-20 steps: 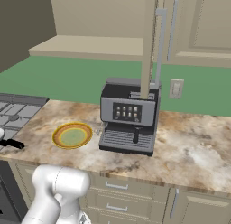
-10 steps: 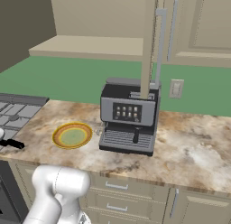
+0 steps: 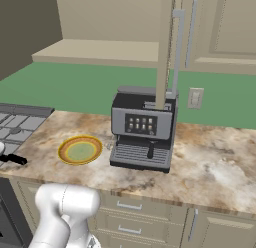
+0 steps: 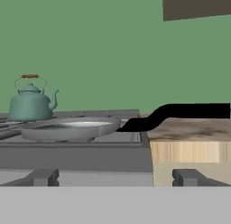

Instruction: Pick the pan from the cabinet and place it on the stove. Then turn on the stove burner for the pan.

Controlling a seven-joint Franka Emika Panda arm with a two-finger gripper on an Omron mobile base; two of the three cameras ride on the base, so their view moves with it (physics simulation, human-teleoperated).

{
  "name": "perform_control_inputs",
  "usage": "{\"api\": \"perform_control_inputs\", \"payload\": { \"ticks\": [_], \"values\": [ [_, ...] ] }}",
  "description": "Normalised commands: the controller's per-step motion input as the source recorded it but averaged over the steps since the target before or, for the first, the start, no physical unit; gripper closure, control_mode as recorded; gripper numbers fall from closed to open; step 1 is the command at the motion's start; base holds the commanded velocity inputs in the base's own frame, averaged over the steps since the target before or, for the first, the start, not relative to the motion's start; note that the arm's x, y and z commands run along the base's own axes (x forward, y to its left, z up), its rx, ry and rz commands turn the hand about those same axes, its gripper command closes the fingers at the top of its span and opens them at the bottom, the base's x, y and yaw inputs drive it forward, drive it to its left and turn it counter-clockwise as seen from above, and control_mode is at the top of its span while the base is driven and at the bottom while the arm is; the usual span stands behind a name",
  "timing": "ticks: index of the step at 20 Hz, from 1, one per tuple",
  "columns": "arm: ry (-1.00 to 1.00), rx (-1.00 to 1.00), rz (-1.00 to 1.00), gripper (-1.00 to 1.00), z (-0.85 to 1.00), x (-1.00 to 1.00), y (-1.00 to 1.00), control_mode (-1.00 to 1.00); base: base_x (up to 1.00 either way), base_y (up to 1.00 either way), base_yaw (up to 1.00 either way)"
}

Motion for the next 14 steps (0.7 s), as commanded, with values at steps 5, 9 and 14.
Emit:
{"api": "perform_control_inputs", "payload": {
  "ticks": [5,9,14],
  "values": [
    [0.00,0.08,0.04,-1.00,-0.27,0.09,0.00,-1.00,0.00,0.00,0.00],
    [0.00,0.03,0.00,-1.00,-0.27,0.08,0.02,-1.00,0.00,0.00,0.00],
    [0.01,0.01,-0.01,-1.00,-0.25,0.01,0.09,-1.00,0.00,0.00,0.00]
  ]
}}
